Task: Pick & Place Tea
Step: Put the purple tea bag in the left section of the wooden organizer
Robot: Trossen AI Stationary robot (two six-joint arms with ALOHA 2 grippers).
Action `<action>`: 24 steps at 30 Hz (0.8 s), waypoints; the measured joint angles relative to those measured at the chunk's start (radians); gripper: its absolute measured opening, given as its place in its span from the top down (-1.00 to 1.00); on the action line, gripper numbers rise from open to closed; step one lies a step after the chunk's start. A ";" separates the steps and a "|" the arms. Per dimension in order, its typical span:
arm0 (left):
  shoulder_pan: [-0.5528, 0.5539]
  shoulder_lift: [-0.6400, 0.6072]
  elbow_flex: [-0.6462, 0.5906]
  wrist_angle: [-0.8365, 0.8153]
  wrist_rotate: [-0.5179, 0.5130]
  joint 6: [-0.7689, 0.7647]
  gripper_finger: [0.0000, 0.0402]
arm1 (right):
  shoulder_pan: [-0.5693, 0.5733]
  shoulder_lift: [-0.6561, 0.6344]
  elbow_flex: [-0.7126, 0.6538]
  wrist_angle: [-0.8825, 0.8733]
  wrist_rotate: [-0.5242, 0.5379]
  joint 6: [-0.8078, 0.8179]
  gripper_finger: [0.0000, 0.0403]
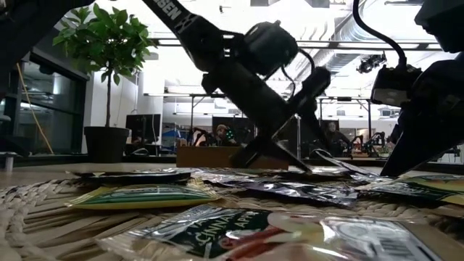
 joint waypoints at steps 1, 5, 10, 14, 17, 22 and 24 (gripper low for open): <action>0.000 -0.001 0.003 0.008 0.000 0.000 0.14 | 0.000 0.000 0.000 0.000 0.000 -0.002 1.00; 0.000 -0.007 0.008 0.019 0.006 0.000 0.14 | 0.000 0.000 0.000 0.001 0.001 -0.004 1.00; 0.000 -0.006 0.007 0.018 0.013 0.000 0.25 | 0.000 0.000 0.000 0.001 0.001 -0.004 1.00; 0.000 -0.006 0.006 0.015 0.016 0.000 0.47 | 0.000 0.000 0.000 0.002 0.001 -0.004 1.00; 0.000 -0.006 0.006 0.014 0.016 0.001 0.64 | 0.000 0.000 0.000 0.002 0.001 -0.004 1.00; 0.000 -0.006 0.006 0.014 0.016 0.003 0.88 | 0.000 0.000 0.000 0.002 0.001 -0.004 1.00; 0.000 -0.006 0.006 0.015 0.016 0.004 0.96 | 0.000 0.000 0.000 0.002 0.001 -0.004 1.00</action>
